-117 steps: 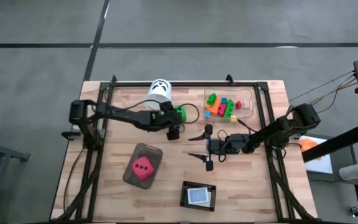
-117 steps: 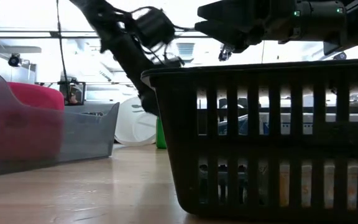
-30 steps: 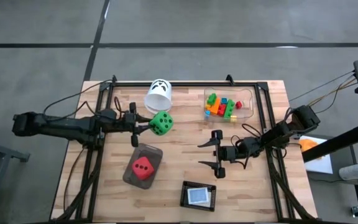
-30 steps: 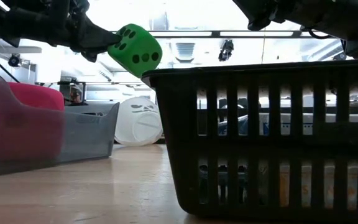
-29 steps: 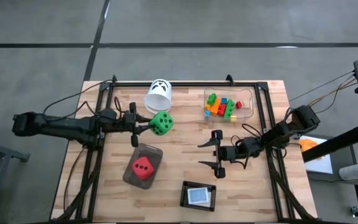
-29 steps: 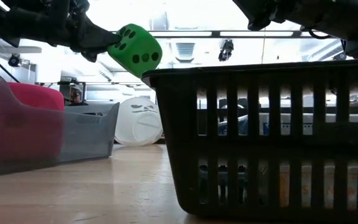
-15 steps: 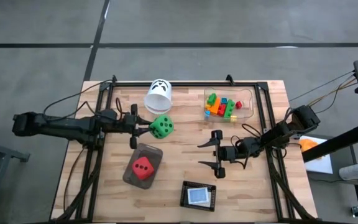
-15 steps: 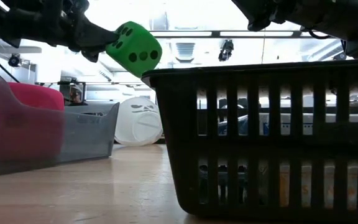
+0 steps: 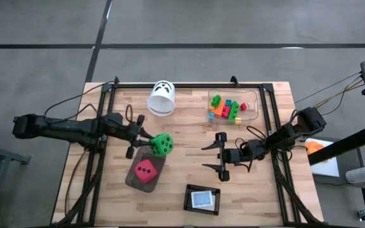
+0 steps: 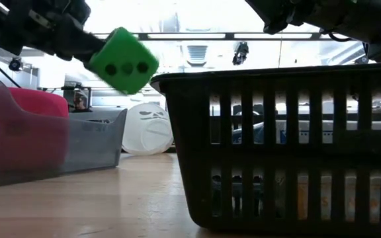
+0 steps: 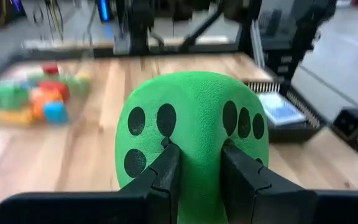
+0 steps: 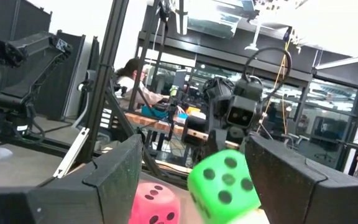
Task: Pick & Place Toys
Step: Put the green die into the gray bin
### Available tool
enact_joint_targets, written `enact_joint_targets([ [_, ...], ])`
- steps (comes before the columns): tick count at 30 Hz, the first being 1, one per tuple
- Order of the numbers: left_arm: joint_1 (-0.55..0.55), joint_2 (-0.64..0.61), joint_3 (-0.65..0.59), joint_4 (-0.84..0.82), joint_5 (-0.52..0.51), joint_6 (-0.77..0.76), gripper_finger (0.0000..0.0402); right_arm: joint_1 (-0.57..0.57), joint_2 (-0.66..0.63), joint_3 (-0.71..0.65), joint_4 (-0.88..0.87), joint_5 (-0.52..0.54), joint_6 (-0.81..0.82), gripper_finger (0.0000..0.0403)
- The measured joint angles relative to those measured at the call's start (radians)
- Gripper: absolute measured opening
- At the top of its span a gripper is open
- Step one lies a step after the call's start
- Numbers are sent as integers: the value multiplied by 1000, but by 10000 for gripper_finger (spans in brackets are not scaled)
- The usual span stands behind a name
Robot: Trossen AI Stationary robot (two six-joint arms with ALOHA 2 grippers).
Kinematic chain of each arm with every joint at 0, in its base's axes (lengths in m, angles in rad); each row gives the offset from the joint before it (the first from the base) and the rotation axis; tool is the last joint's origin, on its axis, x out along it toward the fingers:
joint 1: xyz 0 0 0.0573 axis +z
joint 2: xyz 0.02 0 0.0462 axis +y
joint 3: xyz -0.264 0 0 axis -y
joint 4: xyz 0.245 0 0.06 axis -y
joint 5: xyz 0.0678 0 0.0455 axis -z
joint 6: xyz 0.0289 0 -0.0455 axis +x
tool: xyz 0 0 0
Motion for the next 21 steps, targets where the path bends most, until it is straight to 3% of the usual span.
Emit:
enact_joint_targets([
  [9,-43,-1,0,-112,95,-6,79,-3,0,0,0,0,1,276],
  [21,-75,-7,3,-223,98,14,75,-3,0,0,-7,0,6,276],
])
